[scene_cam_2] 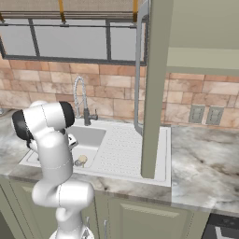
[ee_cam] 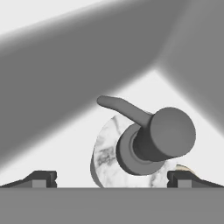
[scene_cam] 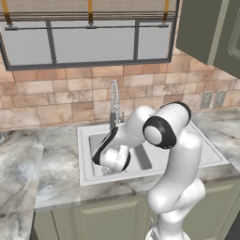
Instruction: Pick up the dish brush and soap dispenser from the sink, and place them back in the cabinet, and close the cabinet doors.
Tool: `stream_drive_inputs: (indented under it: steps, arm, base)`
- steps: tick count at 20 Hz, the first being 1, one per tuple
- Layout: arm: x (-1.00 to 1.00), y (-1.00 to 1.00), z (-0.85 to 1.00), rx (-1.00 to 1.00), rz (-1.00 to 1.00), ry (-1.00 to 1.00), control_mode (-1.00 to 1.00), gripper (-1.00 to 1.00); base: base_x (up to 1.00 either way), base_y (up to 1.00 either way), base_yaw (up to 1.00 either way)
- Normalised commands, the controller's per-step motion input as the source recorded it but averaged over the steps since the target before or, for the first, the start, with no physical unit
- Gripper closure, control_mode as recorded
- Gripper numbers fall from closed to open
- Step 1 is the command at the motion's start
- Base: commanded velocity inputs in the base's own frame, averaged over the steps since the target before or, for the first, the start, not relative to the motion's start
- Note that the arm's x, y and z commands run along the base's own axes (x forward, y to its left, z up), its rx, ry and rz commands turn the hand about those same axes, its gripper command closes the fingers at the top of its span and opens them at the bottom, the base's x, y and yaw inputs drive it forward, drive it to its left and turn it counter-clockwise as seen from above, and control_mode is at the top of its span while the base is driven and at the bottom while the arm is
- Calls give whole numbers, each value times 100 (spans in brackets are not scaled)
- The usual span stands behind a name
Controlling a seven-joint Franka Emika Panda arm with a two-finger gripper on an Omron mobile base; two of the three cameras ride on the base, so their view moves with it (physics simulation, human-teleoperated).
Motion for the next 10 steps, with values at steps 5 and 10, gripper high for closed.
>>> stream_drive_inputs:
  steps: [5, 10]
  arm:
    - [0, -16, -4, 0, 0, -2, -100, -100]
    - [0, -19, -3, 0, 0, -3, -100, -100]
  base:
    - [0, 0, 0]
    - [0, 0, 0]
